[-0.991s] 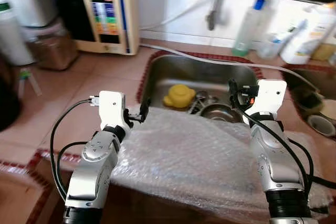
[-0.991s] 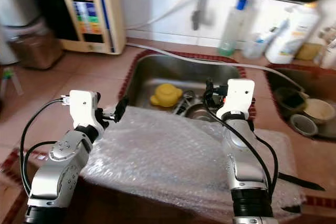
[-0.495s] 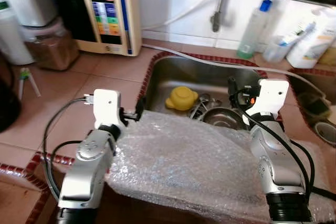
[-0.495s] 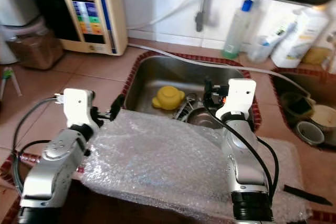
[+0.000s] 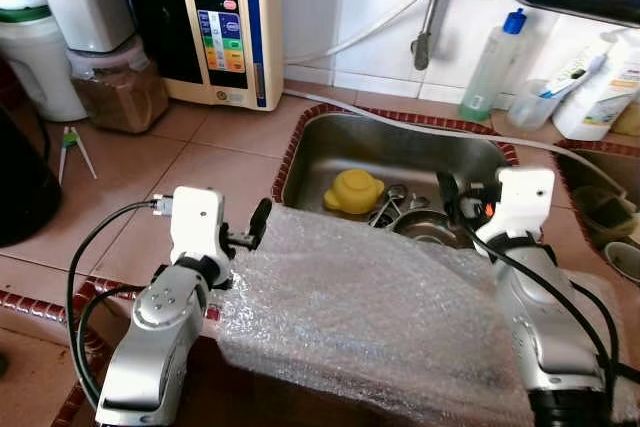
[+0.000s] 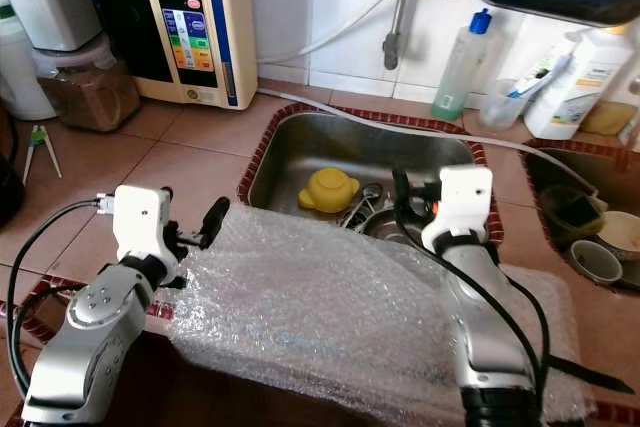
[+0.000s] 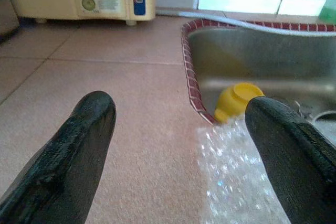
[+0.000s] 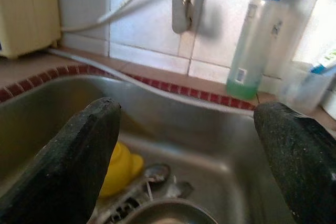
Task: Kitchen organization
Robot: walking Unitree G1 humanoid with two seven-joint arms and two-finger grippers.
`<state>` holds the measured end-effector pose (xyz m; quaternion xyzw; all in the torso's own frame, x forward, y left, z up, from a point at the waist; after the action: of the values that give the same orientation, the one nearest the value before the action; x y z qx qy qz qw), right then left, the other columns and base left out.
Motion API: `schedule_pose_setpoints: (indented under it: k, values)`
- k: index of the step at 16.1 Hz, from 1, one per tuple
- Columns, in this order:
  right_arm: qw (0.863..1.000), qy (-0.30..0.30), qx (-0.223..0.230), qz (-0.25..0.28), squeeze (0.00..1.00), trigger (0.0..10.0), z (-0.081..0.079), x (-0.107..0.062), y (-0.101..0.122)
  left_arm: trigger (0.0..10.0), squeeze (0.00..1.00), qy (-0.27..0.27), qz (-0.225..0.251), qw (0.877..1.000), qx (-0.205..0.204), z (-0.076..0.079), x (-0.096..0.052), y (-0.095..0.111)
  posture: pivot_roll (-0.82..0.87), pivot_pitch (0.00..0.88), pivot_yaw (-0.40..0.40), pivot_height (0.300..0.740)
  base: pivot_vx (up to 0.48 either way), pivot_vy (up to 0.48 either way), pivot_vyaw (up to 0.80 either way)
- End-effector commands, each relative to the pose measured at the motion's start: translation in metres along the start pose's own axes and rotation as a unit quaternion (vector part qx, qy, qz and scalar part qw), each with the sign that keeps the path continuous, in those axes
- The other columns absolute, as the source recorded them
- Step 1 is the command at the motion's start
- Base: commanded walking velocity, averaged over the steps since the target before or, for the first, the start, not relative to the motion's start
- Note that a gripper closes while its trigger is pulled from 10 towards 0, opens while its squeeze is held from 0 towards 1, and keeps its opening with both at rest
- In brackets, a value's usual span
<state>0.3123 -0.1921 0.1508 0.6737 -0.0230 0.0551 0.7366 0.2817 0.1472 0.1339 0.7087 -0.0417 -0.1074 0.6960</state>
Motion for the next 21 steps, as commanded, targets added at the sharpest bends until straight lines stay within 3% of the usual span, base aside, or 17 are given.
schedule_pose_setpoints:
  k: [1,3,9,21]
  values:
    - [1.0,-0.014,-0.01,0.011,0.0,10.0,0.012,0.001,0.008,10.0,0.0,0.001,-0.002,1.0,0.002,-0.001,-0.002,0.0,0.0,0.051,-0.015,0.74,0.0,0.0,0.0]
    - [1.0,-0.022,-0.008,0.014,0.0,10.0,0.017,0.004,0.011,10.0,0.0,-0.003,-0.002,1.0,0.004,0.0,-0.001,0.0,0.0,0.053,-0.013,0.74,0.0,0.0,0.0]
    - [1.0,0.006,0.024,0.018,0.0,10.0,-0.003,0.011,0.011,10.0,0.0,-0.001,-0.009,1.0,0.006,0.001,-0.001,-0.002,0.02,0.061,-0.02,0.74,0.0,0.0,0.0]
    - [0.999,-0.002,0.038,0.016,0.0,10.0,-0.001,0.015,0.011,10.0,0.0,0.02,-0.014,1.0,-0.002,-0.001,0.002,-0.003,0.01,0.062,-0.02,0.74,0.0,0.0,0.0]
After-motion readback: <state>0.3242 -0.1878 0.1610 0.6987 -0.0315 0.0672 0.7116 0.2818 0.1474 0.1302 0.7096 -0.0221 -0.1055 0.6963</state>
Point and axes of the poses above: a point about 5 cm out from each wrist's last joint towards the gripper, its own x axis pointing out of the wrist towards the gripper, its own y axis along the axis of the wrist's last joint, z = x × y, the point moved 1 cm from there along x, pointing out of the wrist towards the gripper
